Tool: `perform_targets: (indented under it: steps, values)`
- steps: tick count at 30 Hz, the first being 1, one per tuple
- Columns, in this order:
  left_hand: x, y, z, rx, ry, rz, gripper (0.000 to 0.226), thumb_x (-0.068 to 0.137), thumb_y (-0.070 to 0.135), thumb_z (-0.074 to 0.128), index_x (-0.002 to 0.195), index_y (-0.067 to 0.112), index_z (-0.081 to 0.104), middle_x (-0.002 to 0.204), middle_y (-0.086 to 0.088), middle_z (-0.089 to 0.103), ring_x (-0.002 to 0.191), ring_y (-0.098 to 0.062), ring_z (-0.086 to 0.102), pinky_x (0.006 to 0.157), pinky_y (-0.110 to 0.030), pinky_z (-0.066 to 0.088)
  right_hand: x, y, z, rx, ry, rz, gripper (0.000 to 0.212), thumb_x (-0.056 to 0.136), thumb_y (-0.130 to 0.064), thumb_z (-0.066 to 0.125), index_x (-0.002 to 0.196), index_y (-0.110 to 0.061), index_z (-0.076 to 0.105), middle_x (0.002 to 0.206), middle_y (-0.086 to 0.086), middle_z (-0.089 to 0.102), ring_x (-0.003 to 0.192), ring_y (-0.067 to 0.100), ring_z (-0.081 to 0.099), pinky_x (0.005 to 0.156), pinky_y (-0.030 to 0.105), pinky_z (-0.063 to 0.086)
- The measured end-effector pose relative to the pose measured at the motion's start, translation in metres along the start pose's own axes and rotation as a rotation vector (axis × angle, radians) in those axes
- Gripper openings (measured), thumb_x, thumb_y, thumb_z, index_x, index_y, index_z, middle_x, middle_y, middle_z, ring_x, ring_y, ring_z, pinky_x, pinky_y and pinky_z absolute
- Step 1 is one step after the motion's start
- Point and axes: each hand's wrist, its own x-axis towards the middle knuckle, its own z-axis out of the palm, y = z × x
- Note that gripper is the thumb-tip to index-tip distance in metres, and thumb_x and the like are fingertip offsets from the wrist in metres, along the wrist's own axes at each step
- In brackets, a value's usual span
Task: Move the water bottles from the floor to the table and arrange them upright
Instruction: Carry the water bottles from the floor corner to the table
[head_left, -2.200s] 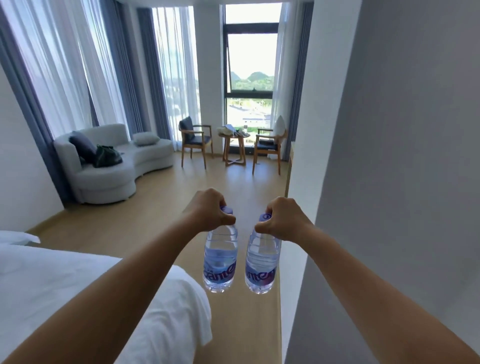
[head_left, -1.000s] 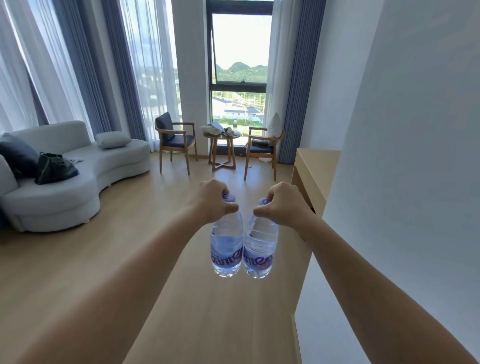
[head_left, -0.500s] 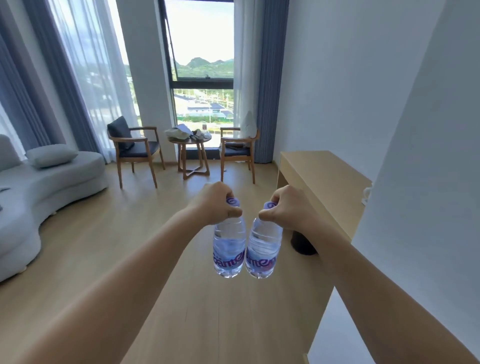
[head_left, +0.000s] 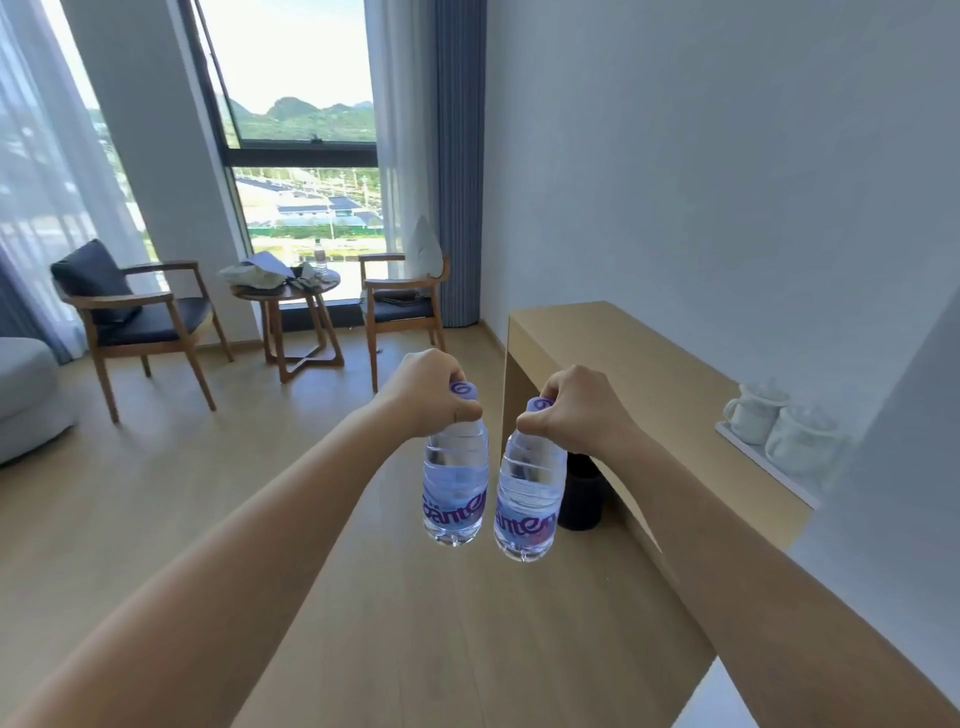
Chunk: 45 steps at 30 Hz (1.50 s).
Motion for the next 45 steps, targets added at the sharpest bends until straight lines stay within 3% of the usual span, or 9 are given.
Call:
perform_targets:
  steps: [4,12,15,19,24,28,31,38,45]
  values:
    - [0.070,-0.010,0.018,0.017,-0.055,0.049,0.021,0.069,0.026,0.071,0.075,0.008,0.063,0.062,0.002,0.049,0.055,-0.011,0.043,0.049,-0.021,0.036,0.055,0.025,0.003,-0.027,0.012,0.072,0.019,0.061,-0.019,0.065,0.057,-0.009,0.049,0.058,0.003,0.043,0.055,0.015,0.037,0.051,0.026,0.031]
    - [0.194,-0.009,0.047,-0.030,-0.083,0.106,0.030,0.066,0.029,0.070,0.079,0.002,0.065,0.071,-0.006,0.056,0.060,-0.016,0.044,0.052,-0.025,0.038,0.146,0.072,-0.011,-0.084,0.124,0.205,0.021,0.062,-0.016,0.067,0.061,-0.008,0.048,0.059,0.003,0.039,0.058,0.017,0.034,0.049,0.025,0.027]
    - [0.242,-0.005,0.063,-0.062,-0.120,0.136,0.030,0.066,0.027,0.069,0.077,0.000,0.063,0.068,-0.006,0.052,0.059,-0.018,0.041,0.053,-0.028,0.037,0.181,0.093,-0.018,-0.117,0.152,0.246,0.022,0.060,-0.019,0.068,0.060,-0.009,0.048,0.058,0.003,0.041,0.057,0.016,0.035,0.049,0.025,0.028]
    - [0.306,0.004,0.085,-0.073,-0.179,0.218,0.018,0.064,0.022,0.067,0.066,0.013,0.052,0.064,-0.006,0.043,0.058,-0.019,0.033,0.051,-0.027,0.030,0.228,0.122,-0.023,-0.137,0.170,0.322,0.029,0.060,-0.020,0.067,0.057,-0.011,0.040,0.058,0.003,0.036,0.056,0.018,0.032,0.050,0.027,0.026]
    - [0.393,0.017,0.118,-0.073,-0.289,0.317,0.022,0.065,0.022,0.068,0.075,0.003,0.062,0.068,-0.006,0.048,0.062,-0.020,0.039,0.056,-0.029,0.033,0.289,0.161,-0.026,-0.140,0.224,0.431,0.033,0.060,-0.019,0.068,0.056,-0.012,0.036,0.057,0.002,0.033,0.056,0.018,0.030,0.050,0.026,0.024]
    - [0.458,0.033,0.141,-0.073,-0.358,0.416,0.024,0.068,0.021,0.069,0.081,0.002,0.062,0.070,-0.006,0.049,0.061,-0.019,0.040,0.050,-0.026,0.030,0.330,0.194,-0.033,-0.145,0.299,0.529,0.038,0.059,-0.018,0.067,0.053,-0.014,0.030,0.055,0.001,0.029,0.055,0.018,0.027,0.050,0.026,0.022]
    - [0.501,0.051,0.161,-0.081,-0.397,0.493,0.018,0.068,0.018,0.068,0.073,0.005,0.058,0.068,-0.007,0.046,0.060,-0.019,0.037,0.049,-0.026,0.027,0.358,0.217,-0.042,-0.142,0.383,0.600,0.033,0.059,-0.016,0.066,0.056,-0.013,0.033,0.057,0.002,0.031,0.056,0.018,0.027,0.051,0.026,0.024]
    - [0.579,0.093,0.217,-0.173,-0.484,0.557,0.022,0.065,0.015,0.066,0.057,0.010,0.047,0.055,-0.001,0.039,0.052,-0.016,0.033,0.046,-0.022,0.025,0.404,0.278,-0.069,-0.192,0.434,0.725,0.043,0.061,-0.014,0.065,0.051,-0.016,0.022,0.052,-0.002,0.022,0.052,0.017,0.020,0.046,0.024,0.016]
    - [0.638,0.139,0.286,-0.191,-0.558,0.591,0.018,0.067,0.018,0.068,0.077,0.003,0.063,0.071,-0.004,0.057,0.059,-0.016,0.046,0.051,-0.025,0.036,0.441,0.352,-0.091,-0.192,0.424,0.820,0.042,0.062,-0.013,0.066,0.053,-0.016,0.024,0.053,-0.001,0.023,0.052,0.016,0.021,0.046,0.024,0.017]
